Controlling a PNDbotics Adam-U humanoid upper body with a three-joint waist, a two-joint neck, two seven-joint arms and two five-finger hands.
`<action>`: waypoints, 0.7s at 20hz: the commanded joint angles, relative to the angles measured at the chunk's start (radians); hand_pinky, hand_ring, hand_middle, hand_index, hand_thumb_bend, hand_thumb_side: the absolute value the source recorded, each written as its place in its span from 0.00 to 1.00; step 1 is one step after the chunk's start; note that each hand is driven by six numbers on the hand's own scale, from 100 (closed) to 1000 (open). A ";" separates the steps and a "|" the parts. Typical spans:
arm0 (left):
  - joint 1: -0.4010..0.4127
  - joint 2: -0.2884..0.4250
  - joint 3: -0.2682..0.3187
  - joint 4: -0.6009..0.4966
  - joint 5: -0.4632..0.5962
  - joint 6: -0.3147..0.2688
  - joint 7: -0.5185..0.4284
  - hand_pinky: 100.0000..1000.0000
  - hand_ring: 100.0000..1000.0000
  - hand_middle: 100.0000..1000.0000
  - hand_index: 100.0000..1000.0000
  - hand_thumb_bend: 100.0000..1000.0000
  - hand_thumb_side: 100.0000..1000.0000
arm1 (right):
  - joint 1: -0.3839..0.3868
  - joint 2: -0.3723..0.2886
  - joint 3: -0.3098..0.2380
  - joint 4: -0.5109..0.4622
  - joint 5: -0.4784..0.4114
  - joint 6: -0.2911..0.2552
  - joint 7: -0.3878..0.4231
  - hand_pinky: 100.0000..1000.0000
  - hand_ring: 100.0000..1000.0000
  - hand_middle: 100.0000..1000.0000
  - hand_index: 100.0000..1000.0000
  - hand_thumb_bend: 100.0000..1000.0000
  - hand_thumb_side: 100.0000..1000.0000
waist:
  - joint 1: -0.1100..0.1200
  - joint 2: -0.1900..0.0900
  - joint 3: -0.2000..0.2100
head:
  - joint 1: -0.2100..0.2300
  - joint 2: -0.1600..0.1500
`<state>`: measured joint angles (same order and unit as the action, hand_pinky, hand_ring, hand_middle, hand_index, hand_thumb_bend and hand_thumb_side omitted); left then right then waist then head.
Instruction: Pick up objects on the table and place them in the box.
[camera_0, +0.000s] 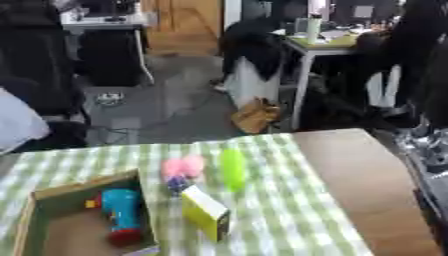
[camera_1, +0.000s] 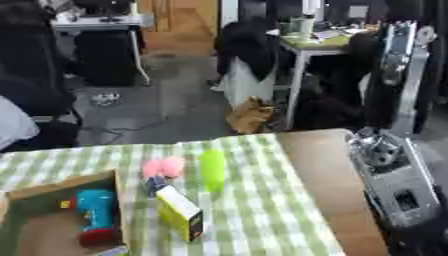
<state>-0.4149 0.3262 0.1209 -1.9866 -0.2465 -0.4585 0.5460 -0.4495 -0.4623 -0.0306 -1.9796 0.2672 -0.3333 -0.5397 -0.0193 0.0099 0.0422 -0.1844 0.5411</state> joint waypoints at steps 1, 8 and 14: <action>-0.020 0.024 0.009 -0.013 -0.006 0.001 0.001 0.85 0.89 0.88 0.92 0.19 1.00 | -0.020 -0.024 -0.007 -0.020 0.003 0.001 0.002 0.92 0.95 0.89 0.94 0.00 1.00 | 0.013 0.001 -0.001 | 0.003 -0.010; -0.017 0.023 0.010 -0.013 -0.008 0.001 0.003 0.85 0.89 0.88 0.92 0.19 1.00 | -0.027 -0.060 0.006 -0.020 -0.015 0.043 0.038 0.91 0.95 0.88 0.94 0.00 1.00 | 0.010 -0.003 0.002 | 0.011 -0.004; -0.012 0.023 0.004 -0.013 -0.005 0.002 -0.002 0.85 0.89 0.88 0.92 0.19 1.00 | -0.047 -0.177 0.053 -0.020 -0.100 0.259 0.252 0.88 0.94 0.87 0.94 0.00 1.00 | -0.005 -0.015 0.013 | 0.003 0.006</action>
<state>-0.4148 0.3264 0.1205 -1.9866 -0.2506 -0.4579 0.5462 -0.4785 -0.5867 0.0187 -1.9797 0.1878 -0.1191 -0.3313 -0.0197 0.0089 0.0559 -0.1790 0.5437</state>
